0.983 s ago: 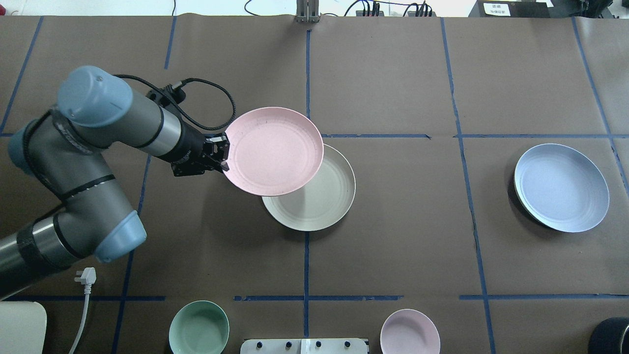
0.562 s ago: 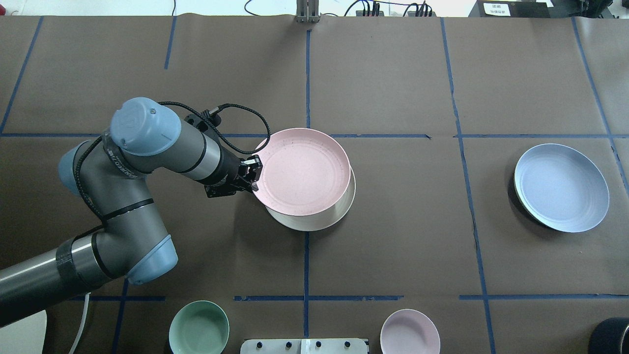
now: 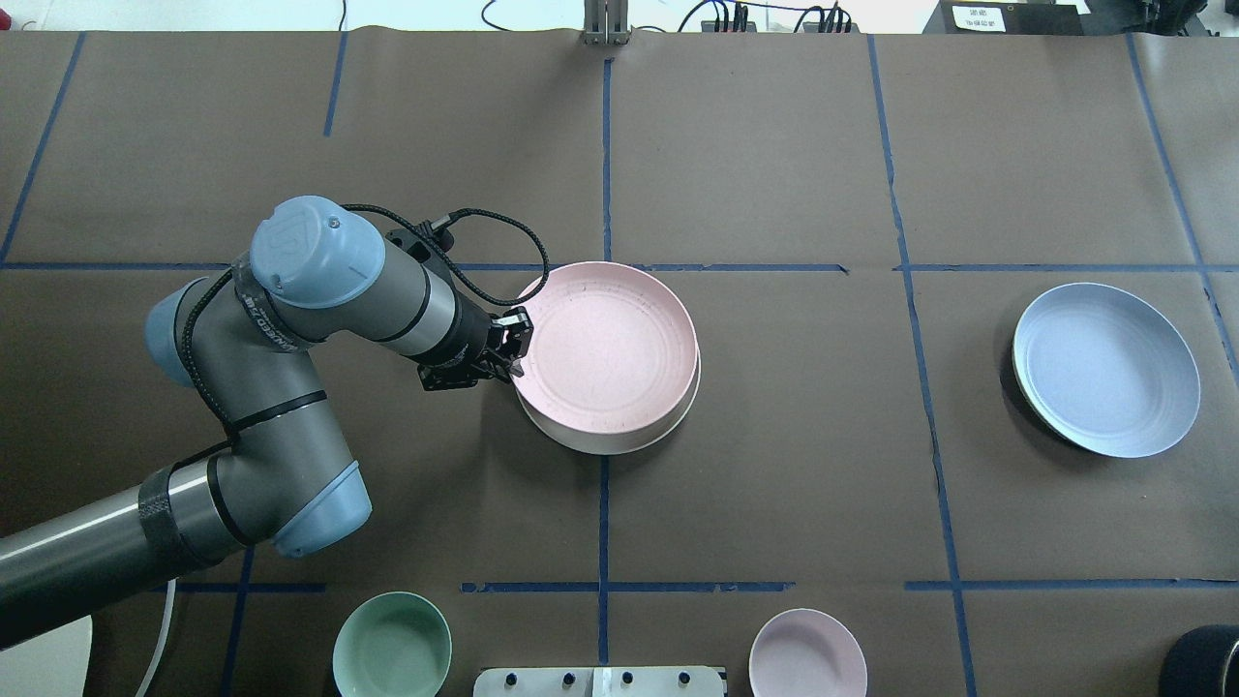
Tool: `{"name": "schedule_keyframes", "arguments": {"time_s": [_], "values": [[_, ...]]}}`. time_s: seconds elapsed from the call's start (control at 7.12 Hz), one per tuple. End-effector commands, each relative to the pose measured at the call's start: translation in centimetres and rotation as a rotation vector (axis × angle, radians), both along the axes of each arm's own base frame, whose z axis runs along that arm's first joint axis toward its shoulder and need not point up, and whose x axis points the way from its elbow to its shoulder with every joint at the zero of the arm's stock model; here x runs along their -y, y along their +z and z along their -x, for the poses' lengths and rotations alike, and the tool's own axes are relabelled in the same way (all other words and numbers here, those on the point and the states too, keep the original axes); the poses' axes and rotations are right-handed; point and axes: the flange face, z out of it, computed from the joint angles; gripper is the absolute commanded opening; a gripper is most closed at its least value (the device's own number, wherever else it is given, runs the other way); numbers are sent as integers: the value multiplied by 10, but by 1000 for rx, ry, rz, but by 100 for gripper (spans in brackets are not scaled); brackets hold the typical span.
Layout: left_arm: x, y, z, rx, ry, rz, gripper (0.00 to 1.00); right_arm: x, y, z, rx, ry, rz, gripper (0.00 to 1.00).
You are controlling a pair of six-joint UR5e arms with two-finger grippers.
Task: Stack three plates with pink and blue
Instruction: 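Carry the pink plate with the left gripper onto the cream plate, then open the left gripper and withdraw it while the right gripper grasps the blue plate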
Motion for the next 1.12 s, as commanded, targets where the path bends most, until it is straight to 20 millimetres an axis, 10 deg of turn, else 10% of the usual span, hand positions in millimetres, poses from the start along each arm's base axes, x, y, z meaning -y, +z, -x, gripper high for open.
{"name": "schedule_keyframes", "arguments": {"time_s": [0.0, 0.42, 0.7, 0.98], "values": [[-1, -7, 4, -10, -11, -18, 100, -5, 4, 27, 3, -8, 25, 100], [6, -24, 44, -52, -35, -33, 100, -2, 0, 69, -30, -11, 37, 100], [12, -32, 88, -62, -53, -17, 100, -23, 56, 114, -43, 40, 3, 100], [12, -20, 114, -56, -80, -13, 100, -31, 71, 134, -11, 60, 10, 100]]}}
